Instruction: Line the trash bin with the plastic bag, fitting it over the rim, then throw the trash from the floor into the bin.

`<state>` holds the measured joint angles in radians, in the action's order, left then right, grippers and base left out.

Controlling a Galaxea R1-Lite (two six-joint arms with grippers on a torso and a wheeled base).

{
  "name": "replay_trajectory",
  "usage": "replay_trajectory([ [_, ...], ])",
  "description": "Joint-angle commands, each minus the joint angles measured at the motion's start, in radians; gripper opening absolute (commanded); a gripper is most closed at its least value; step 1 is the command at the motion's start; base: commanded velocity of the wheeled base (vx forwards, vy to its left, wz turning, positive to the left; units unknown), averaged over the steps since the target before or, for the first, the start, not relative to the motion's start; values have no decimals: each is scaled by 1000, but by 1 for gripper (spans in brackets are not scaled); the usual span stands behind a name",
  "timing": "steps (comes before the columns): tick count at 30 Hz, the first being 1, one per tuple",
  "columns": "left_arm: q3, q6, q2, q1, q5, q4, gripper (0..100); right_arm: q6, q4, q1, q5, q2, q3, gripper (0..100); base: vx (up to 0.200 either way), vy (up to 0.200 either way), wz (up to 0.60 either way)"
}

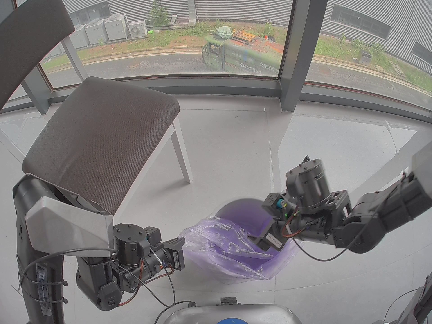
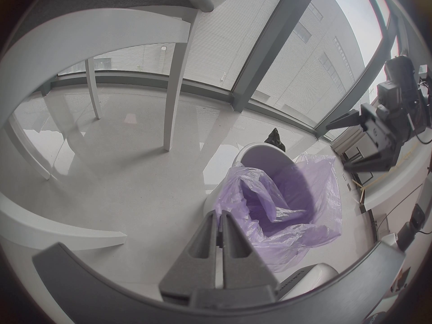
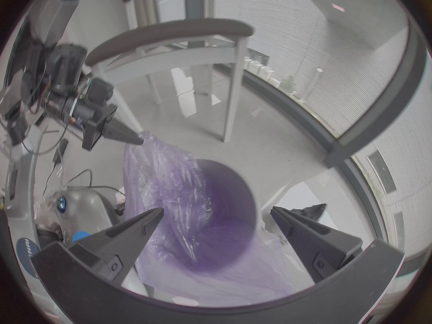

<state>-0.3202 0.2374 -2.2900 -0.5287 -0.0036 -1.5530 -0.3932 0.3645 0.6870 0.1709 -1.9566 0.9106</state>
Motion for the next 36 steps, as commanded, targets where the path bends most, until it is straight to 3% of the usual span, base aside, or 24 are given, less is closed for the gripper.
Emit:
replay_trajectory([
  [1,13,-9,0,3,-1,-18,100,-65,24,17,-48,-211,73,100,0,0,0],
  [13,12,-6,6,6,-1,-18,100,-59,128,28,-37,-355,143,100,0,0,0],
  [26,10,-6,7,9,-1,-18,100,-53,148,32,-30,-390,191,100,0,0,0],
  [31,10,-6,12,16,-3,-18,100,-50,151,32,6,-395,194,100,0,0,0],
  [36,10,-6,14,16,-1,-18,100,-13,163,32,9,-404,218,100,0,0,0],
])
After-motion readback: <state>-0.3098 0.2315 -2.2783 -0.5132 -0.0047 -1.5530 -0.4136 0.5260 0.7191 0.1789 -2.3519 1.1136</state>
